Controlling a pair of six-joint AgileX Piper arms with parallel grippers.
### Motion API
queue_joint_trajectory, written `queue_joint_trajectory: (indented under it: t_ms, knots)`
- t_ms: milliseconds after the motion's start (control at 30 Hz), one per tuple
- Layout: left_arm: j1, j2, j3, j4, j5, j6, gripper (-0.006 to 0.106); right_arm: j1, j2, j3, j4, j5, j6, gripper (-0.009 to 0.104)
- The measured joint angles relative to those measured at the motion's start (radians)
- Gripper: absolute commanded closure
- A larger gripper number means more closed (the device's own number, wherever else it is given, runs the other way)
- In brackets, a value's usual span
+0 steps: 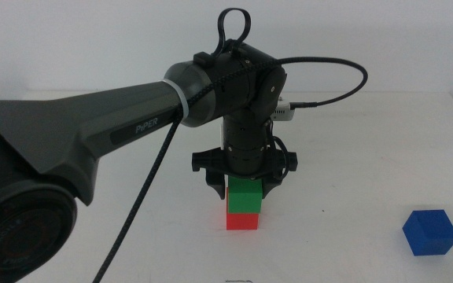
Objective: Stack red cubes first, then green, then blue cubes in a specific spot.
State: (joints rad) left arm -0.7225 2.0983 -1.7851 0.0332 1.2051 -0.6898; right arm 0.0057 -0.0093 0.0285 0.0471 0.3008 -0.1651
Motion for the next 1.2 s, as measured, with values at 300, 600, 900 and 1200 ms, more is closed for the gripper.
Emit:
queue_joint_trajectory:
  t_ms: [300,600,900,1200]
  knots:
    - [0.000,0.002,0.000,0.028,-0.002,0.030,0.007,0.000,0.000,0.000,0.000,0.000,0.000,0.029]
    - [0.007,-0.186,0.001,0.027,-0.020,0.355,0.007,0.000,0.000,0.000,0.000,0.000,0.000,0.029]
    - [0.103,-0.564,0.141,-0.131,0.010,0.721,0.007,0.000,0.000,0.000,0.000,0.000,0.000,0.029]
    - [0.119,-1.157,0.575,-0.201,-0.233,0.763,0.007,0.000,0.000,0.000,0.000,0.000,0.000,0.029]
